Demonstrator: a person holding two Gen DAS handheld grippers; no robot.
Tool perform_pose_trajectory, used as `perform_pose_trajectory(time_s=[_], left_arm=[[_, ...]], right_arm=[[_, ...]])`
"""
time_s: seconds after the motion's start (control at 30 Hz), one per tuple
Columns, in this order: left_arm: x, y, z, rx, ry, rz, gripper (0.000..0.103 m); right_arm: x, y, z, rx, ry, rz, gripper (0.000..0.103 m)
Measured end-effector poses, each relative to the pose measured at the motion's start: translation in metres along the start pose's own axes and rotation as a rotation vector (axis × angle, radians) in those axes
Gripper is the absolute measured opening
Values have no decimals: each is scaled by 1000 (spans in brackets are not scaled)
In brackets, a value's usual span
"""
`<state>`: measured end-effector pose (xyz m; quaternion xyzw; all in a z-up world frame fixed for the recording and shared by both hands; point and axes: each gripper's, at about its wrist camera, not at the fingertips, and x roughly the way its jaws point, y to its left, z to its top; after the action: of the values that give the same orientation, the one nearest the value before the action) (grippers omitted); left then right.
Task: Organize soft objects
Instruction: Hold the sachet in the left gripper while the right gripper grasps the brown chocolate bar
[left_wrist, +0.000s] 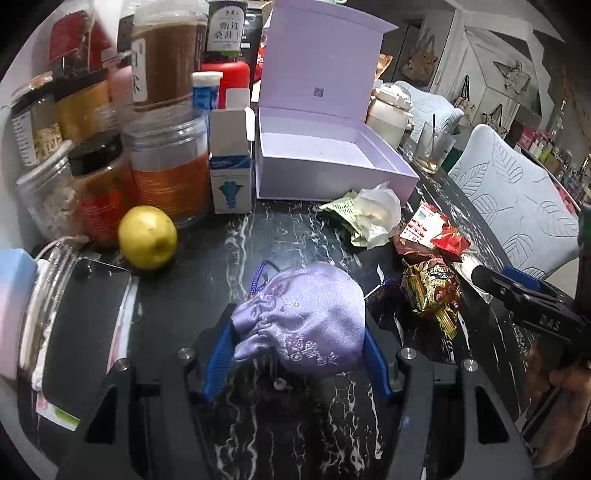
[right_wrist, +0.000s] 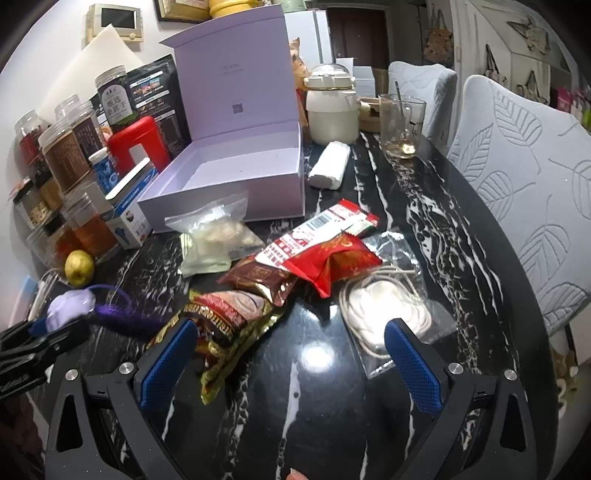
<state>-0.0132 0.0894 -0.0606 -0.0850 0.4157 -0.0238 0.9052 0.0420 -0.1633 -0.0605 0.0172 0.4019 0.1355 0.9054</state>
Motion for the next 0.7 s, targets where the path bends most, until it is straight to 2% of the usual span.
perform_pose_trajectory(time_s=[0.23, 0.4, 0.53, 0.7], left_arm=[[-3, 3, 10, -10, -26, -6, 61], [5, 6, 19, -25, -21, -3, 61], [15, 11, 23, -31, -6, -1, 61], [29, 13, 27, -26, 16, -18, 61]], right_arm=[[12, 3, 14, 19, 26, 42, 89], [42, 13, 27, 29, 96, 93, 87], [64, 18, 34, 45, 162, 54, 87], [86, 22, 41, 32, 186, -8, 87]])
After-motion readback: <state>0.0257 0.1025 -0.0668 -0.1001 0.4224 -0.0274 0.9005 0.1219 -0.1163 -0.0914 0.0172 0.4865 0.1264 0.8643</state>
